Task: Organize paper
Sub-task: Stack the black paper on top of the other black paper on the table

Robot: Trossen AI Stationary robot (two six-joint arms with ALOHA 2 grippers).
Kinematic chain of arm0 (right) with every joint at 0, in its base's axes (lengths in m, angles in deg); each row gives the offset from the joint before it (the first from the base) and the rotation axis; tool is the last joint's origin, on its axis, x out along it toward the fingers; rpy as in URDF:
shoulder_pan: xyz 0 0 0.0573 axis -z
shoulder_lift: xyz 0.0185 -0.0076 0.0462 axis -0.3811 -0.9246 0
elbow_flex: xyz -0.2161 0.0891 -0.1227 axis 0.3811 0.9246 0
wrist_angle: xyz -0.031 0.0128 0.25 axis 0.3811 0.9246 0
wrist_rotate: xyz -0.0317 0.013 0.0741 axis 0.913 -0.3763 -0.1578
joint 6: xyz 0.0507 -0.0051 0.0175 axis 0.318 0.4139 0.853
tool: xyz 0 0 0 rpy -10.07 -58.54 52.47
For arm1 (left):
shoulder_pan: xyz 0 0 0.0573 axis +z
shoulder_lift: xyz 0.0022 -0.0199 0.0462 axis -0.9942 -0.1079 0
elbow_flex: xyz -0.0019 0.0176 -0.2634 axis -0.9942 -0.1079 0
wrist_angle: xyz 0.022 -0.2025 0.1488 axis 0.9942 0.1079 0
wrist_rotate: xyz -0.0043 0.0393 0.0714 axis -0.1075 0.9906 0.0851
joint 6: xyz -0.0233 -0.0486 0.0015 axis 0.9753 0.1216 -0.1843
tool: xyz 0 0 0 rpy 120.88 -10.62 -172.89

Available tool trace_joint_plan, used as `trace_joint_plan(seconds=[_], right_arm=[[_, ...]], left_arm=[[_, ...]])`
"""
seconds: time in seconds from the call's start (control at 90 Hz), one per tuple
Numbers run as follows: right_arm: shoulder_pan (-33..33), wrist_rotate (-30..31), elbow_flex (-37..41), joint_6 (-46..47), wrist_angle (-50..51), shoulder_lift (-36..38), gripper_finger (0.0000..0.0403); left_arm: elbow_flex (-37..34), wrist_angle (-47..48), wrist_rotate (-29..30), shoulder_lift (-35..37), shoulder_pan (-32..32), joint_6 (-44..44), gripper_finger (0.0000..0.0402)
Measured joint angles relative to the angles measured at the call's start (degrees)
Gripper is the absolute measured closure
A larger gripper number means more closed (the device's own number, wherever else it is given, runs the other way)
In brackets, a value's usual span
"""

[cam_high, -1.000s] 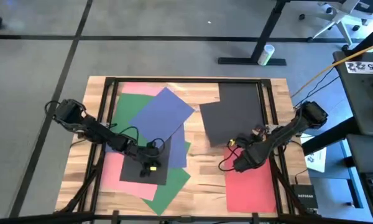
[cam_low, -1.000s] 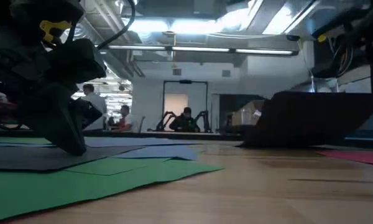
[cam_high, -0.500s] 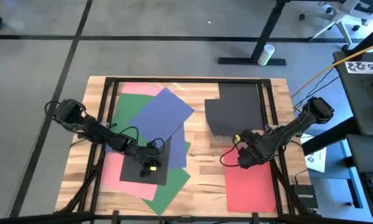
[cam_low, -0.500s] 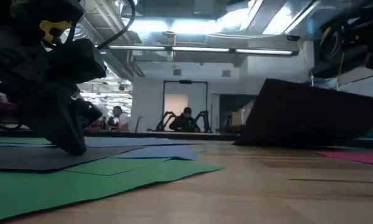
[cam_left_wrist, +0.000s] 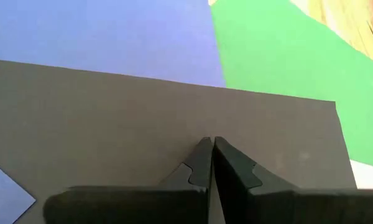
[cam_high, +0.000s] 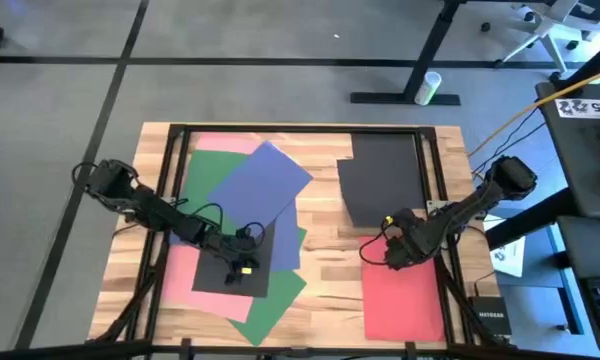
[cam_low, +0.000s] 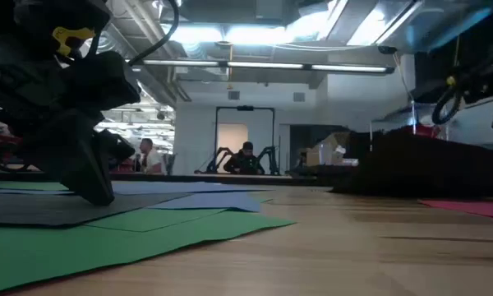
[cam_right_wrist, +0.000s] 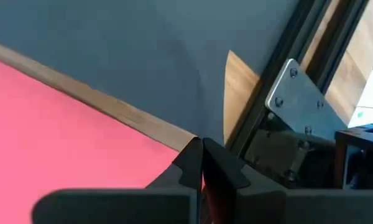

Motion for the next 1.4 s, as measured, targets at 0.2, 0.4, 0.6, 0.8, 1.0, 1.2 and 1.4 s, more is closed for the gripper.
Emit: trace_joint_plan(seconds=[0.2,0.4,0.6,0.8,1.0,1.2,1.4], right_arm=[[0.00,1.16,-0.02,3.30,0.55,0.00,0.0403],[0.00,2.01,-0.02,5.25,0.99,0.00,0.0400],[0.00,2.02,-0.02,5.41,0.99,0.00,0.0370],[0.00,1.15,-0.02,5.33,0.78,0.00,0.0316],[0.00,-0.42,-0.59,5.20,-1.50,0.00,0.0282],[0.00,3.15,-4.19,-0.85,-9.12,0.00,0.0289],[1.40,7.58,-5.82,-11.68,-21.75,-0.44,0.0351]], left_arm=[[0.00,0.00,0.00,0.00,0.00,0.01,0.0402],[0.00,0.00,0.00,-0.02,0.00,-0.06,0.0402],[0.00,0.00,-0.01,-0.01,0.00,-0.09,0.0402],[0.00,0.00,-0.01,-0.01,0.00,-0.08,0.0402],[0.01,0.00,-0.02,-0.02,0.00,-0.08,0.0402],[0.00,-0.01,-0.01,-0.01,0.01,-0.10,0.0402],[0.00,-0.01,-0.04,-0.02,0.09,-0.10,0.0402]])
